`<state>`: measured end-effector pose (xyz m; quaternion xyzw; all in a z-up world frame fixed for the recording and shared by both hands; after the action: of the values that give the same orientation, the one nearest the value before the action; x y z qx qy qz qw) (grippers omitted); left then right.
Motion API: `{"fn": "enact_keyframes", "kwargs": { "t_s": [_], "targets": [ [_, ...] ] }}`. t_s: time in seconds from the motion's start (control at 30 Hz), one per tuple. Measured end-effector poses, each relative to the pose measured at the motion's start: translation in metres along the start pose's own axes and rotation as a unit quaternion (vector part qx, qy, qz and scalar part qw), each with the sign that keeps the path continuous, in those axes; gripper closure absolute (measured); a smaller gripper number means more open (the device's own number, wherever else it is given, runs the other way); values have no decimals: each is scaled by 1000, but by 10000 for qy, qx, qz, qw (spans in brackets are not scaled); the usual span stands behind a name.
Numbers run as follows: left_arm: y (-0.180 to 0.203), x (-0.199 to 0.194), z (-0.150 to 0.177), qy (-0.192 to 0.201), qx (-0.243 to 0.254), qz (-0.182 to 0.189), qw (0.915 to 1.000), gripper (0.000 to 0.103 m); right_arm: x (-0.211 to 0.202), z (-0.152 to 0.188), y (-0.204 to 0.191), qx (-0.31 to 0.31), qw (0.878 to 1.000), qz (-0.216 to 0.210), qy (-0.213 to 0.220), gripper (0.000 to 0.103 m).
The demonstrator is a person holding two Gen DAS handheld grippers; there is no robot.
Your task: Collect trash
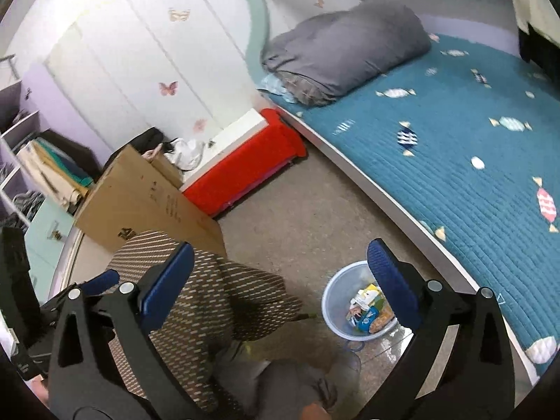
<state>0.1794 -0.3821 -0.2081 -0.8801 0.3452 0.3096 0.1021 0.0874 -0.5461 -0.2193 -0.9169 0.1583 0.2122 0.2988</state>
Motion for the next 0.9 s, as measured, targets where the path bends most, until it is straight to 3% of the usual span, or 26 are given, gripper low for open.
{"fn": "enact_keyframes", "kwargs": {
  "t_s": [0.23,0.37,0.47,0.53,0.73,0.9],
  "targets": [
    [-38,-80,-13,712,-201,-443,9963,5,-30,0,-67,-453,9986,-237,112,6],
    [-63,-121,-16,1086,-350,-837,9899,5,-50,0,-101,-727,9966,-298,253,6],
    [-77,-149,-17,1419,-348,-977,9844,5,-65,2,-130,-1059,9930,-336,408,6],
    [-90,-170,-16,1580,-289,-1260,9789,5,-75,4,-149,-1263,9900,-391,492,6],
    [-128,-228,-7,1887,-722,-1751,9636,5,-107,7,-197,-1770,9789,-543,862,6],
    [-142,-264,2,2129,-808,-2077,9513,5,-130,8,-231,-2167,9672,-651,1155,6]
  ]
}}
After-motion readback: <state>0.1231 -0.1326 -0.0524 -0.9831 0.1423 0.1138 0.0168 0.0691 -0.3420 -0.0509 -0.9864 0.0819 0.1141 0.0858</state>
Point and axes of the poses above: each gripper's, at about its wrist camera, not at the fingertips, and x roughly the way its jaws point, y to its right, z to its underside, the point moved 9 cm from there along x, roughly the way its jaws point, and after that the axes turned 11 degrees about y, right-handed, at the moved point
